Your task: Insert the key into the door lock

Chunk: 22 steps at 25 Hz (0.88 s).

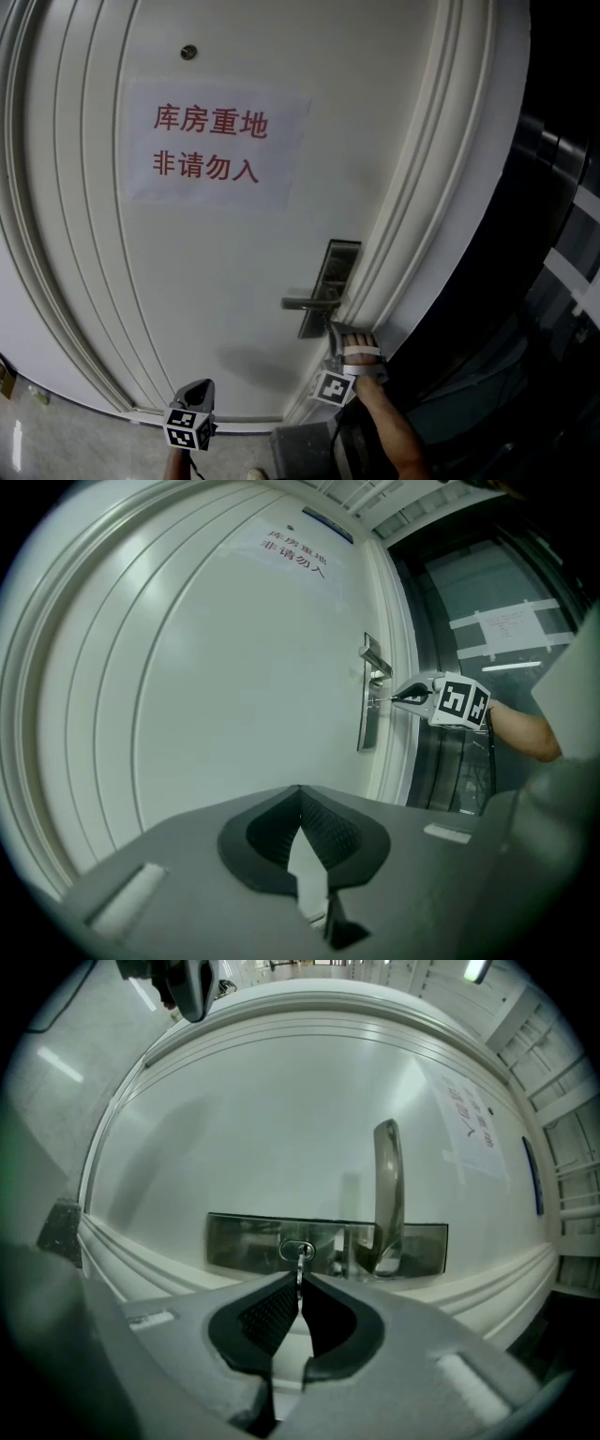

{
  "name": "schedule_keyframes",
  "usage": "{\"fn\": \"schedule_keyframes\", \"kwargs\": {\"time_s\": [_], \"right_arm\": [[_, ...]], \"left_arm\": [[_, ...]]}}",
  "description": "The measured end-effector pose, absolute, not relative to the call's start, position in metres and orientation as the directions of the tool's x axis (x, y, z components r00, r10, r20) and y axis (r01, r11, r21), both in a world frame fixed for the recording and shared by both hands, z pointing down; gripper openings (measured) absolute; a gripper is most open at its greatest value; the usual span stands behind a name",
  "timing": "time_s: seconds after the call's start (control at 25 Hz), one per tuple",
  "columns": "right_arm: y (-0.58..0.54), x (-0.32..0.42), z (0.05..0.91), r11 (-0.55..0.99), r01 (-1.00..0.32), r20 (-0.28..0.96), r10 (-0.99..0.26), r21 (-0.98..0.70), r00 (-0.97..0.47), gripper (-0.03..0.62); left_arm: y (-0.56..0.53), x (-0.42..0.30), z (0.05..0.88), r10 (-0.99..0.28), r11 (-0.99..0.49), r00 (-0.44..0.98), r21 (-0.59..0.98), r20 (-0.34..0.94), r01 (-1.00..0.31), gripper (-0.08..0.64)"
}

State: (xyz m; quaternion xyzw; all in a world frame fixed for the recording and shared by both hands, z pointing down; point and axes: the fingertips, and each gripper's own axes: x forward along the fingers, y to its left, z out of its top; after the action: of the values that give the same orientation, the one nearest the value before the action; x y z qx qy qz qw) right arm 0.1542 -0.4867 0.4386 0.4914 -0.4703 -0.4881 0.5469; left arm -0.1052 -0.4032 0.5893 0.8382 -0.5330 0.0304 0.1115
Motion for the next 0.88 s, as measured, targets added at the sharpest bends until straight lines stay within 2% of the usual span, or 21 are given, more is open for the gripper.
{"fn": "schedule_keyframes", "kwargs": {"time_s": [0.68,0.88], "right_arm": [[-0.489,0.153,0.436,0.064,-0.028,0.068,-0.983,0.998,0.172,0.011],[-0.488,0.154,0.435,0.054,-0.017,0.056,-0.983,0.998,0.176,0.011]], "left_arm": [[-0.403,-0.116,0.596,-0.886,-0.403,0.430,0.173,0.173,-0.899,0.002],[-0.401,-0.117,0.596,-0.886,-0.403,0.430,0.172,0.175,-0.899,0.002]]}}
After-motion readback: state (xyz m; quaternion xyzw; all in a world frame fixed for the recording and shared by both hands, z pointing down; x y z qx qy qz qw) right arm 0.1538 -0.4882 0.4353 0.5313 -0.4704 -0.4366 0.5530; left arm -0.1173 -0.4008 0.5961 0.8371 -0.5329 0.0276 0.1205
